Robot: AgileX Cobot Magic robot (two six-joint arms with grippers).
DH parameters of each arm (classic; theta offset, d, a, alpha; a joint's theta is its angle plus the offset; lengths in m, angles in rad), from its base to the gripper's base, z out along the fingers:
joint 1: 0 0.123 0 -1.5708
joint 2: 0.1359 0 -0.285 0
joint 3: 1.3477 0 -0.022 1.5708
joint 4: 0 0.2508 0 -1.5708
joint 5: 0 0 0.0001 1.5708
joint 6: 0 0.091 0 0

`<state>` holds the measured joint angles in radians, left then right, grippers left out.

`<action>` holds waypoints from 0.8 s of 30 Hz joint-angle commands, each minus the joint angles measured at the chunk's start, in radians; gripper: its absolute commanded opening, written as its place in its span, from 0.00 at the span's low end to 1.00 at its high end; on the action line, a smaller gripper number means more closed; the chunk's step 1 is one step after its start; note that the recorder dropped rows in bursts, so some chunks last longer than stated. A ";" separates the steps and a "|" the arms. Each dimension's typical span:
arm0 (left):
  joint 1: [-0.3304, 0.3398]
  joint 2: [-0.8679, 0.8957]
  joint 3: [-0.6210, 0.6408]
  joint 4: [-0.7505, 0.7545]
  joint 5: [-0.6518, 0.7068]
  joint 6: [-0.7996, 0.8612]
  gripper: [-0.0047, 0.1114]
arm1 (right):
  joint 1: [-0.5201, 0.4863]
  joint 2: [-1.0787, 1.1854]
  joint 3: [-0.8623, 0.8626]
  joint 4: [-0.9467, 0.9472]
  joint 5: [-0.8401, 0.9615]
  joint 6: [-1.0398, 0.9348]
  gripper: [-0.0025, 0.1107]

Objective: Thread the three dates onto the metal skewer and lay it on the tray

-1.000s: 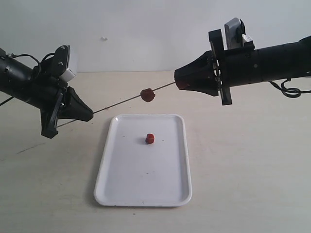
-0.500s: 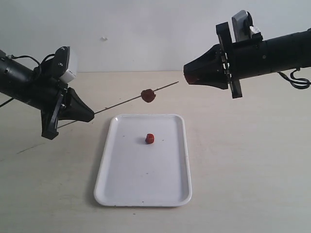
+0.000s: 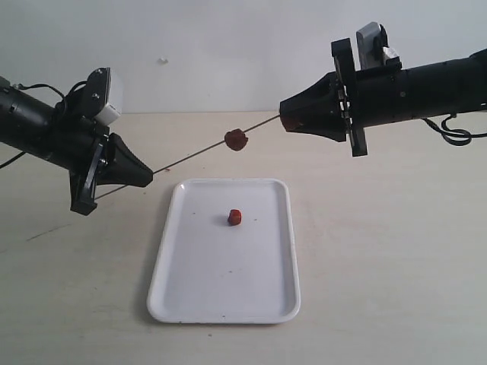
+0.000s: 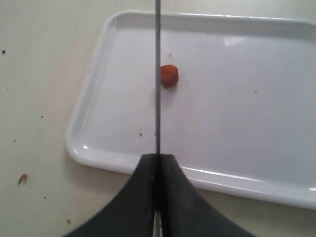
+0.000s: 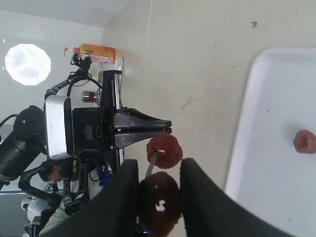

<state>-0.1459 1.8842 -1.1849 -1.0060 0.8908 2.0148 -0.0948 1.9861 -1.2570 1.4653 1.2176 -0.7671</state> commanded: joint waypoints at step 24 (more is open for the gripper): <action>-0.005 -0.003 0.003 -0.020 -0.038 0.011 0.04 | -0.022 -0.004 -0.007 0.017 0.004 -0.034 0.28</action>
<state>-0.1459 1.8842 -1.1849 -1.0165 0.8622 2.0222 -0.1050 1.9861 -1.2570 1.4720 1.2176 -0.7856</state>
